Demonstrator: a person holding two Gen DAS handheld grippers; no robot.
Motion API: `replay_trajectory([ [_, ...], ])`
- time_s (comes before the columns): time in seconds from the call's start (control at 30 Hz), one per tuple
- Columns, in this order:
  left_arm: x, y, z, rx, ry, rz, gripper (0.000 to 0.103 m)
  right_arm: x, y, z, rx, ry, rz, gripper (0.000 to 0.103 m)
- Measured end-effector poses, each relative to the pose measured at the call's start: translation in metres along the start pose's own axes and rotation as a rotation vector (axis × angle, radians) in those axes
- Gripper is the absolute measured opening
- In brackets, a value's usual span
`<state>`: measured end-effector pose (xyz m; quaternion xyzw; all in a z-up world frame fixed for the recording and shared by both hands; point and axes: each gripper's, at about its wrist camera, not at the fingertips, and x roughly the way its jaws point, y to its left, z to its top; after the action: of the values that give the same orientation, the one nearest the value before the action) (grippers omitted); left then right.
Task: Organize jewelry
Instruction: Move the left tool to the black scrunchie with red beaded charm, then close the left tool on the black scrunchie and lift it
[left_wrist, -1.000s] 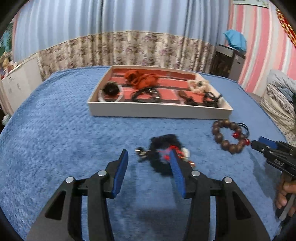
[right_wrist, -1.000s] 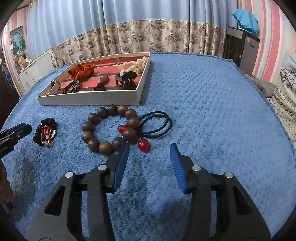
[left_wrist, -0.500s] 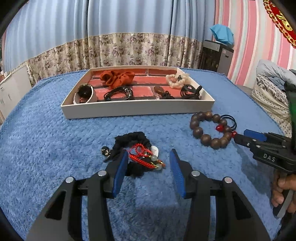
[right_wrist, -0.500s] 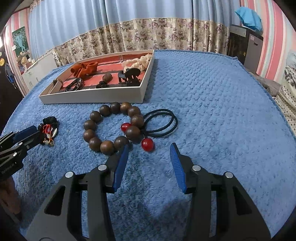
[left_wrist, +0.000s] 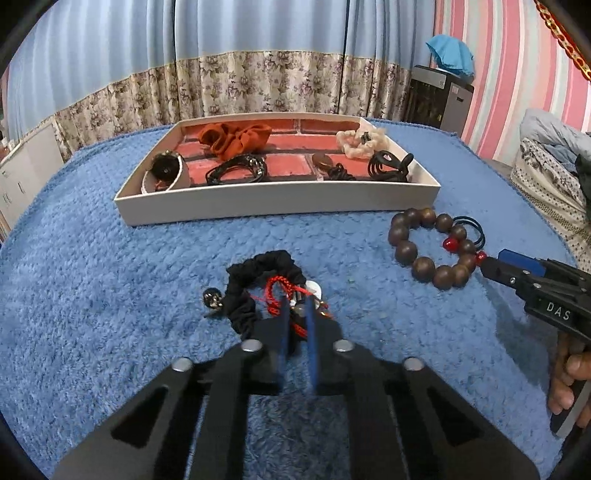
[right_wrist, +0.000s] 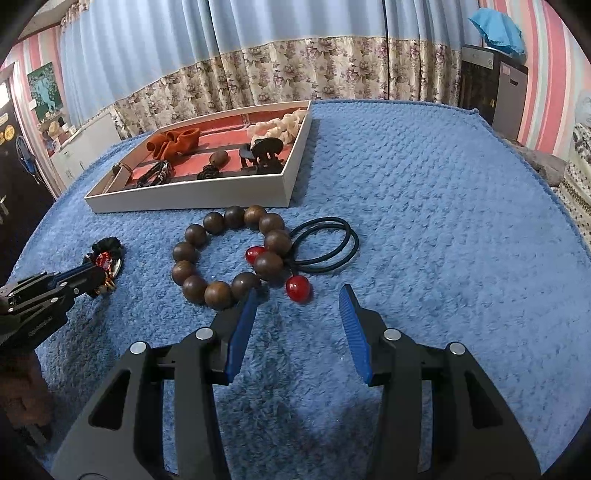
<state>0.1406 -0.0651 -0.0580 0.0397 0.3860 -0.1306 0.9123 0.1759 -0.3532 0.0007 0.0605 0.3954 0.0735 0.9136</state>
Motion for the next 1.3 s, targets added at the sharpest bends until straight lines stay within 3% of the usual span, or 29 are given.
replay_trajectory([
  [0.33, -0.01, 0.009, 0.001, -0.036, -0.035, 0.002, 0.0, 0.0, 0.002, 0.0, -0.013, 0.002, 0.008, 0.047],
  [0.43, -0.006, 0.002, 0.0, -0.006, -0.001, -0.026, 0.0, 0.003, 0.004, 0.001, -0.022, 0.015, 0.002, 0.047],
  [0.6, -0.018, -0.011, 0.0, 0.056, -0.046, -0.038, 0.002, 0.004, 0.001, 0.002, -0.015, 0.016, -0.007, 0.047],
  [0.8, -0.007, -0.019, -0.004, 0.086, 0.005, -0.054, 0.003, 0.005, 0.002, 0.002, -0.014, 0.024, -0.008, 0.047],
  [0.87, -0.006, -0.02, -0.003, 0.089, 0.008, -0.057, 0.023, 0.006, 0.002, 0.002, -0.012, 0.027, -0.007, 0.047],
  [0.9, -0.007, -0.021, -0.004, 0.094, 0.006, -0.056, 0.049, 0.006, 0.002, 0.003, -0.011, 0.029, -0.007, 0.047],
  [0.93, -0.008, -0.022, -0.005, 0.099, -0.004, -0.047, 0.059, 0.007, 0.002, 0.003, -0.011, 0.03, -0.006, 0.047],
  [1.23, -0.006, -0.017, -0.002, 0.072, -0.008, -0.015, 0.058, 0.007, 0.001, 0.004, -0.006, 0.029, -0.003, 0.047],
  [1.3, 0.002, -0.014, -0.001, 0.059, 0.03, 0.01, 0.057, 0.007, 0.001, 0.004, -0.004, 0.026, -0.002, 0.047],
])
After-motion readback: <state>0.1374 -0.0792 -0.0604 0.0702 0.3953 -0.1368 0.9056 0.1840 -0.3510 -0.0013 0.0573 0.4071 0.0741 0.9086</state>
